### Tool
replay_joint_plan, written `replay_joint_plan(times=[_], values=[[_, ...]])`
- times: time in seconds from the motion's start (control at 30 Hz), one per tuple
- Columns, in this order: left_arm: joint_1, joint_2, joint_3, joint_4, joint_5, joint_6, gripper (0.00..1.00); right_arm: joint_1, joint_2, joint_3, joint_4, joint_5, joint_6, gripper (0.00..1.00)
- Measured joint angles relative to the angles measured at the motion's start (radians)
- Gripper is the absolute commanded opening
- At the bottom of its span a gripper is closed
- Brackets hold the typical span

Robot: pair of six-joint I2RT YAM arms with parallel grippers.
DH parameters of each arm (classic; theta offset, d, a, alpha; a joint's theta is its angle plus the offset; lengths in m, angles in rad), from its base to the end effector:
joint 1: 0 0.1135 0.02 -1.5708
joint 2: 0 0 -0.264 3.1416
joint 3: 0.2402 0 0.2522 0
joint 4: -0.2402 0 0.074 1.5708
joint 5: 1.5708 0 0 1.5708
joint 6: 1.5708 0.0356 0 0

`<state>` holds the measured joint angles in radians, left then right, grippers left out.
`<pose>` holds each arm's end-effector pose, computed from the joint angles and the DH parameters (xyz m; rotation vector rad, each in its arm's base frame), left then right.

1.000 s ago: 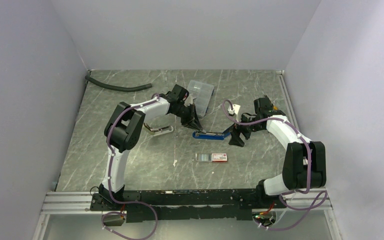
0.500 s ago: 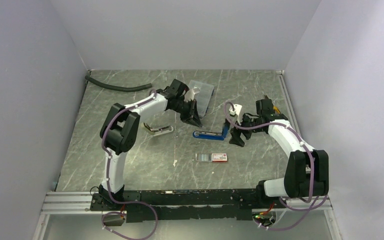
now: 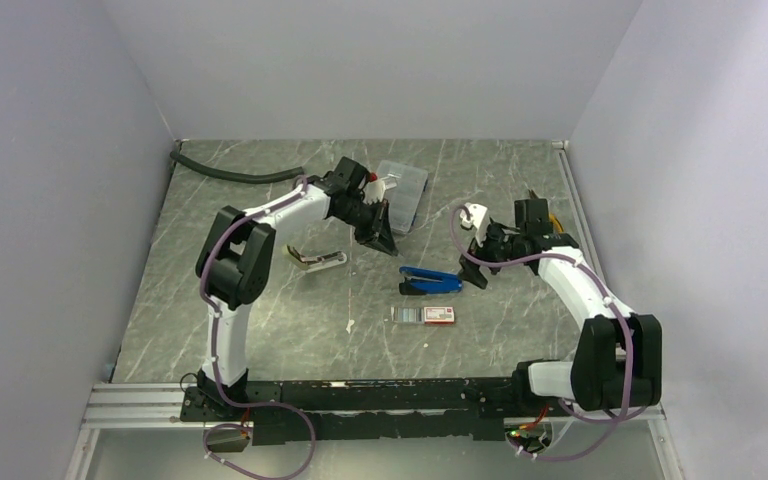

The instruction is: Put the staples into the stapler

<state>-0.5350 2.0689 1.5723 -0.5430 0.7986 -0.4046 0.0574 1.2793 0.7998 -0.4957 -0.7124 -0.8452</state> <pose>0.3656 -0.2463 0.1962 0.4878 2.6883 -1.3556 0.2440 0.0373 0.2230 -1.2319 1.9432 0.5161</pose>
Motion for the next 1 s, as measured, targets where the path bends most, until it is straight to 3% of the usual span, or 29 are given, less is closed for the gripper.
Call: replay_joint_plan(times=[0.43, 0.77, 1.0], values=[[0.103, -0.150, -0.071, -0.002, -0.002, 0.069, 0.03, 0.278, 0.066, 0.022, 0.087, 0.063, 0.043, 0.92], [0.142, -0.261, -0.097, -0.067, -0.022, 0.228, 0.03, 0.335, 0.142, 0.070, 0.141, 0.114, 0.124, 0.91], [0.207, -0.369, -0.165, -0.118, -0.056, 0.253, 0.03, 0.391, 0.198, 0.154, 0.230, 0.122, 0.203, 0.91]])
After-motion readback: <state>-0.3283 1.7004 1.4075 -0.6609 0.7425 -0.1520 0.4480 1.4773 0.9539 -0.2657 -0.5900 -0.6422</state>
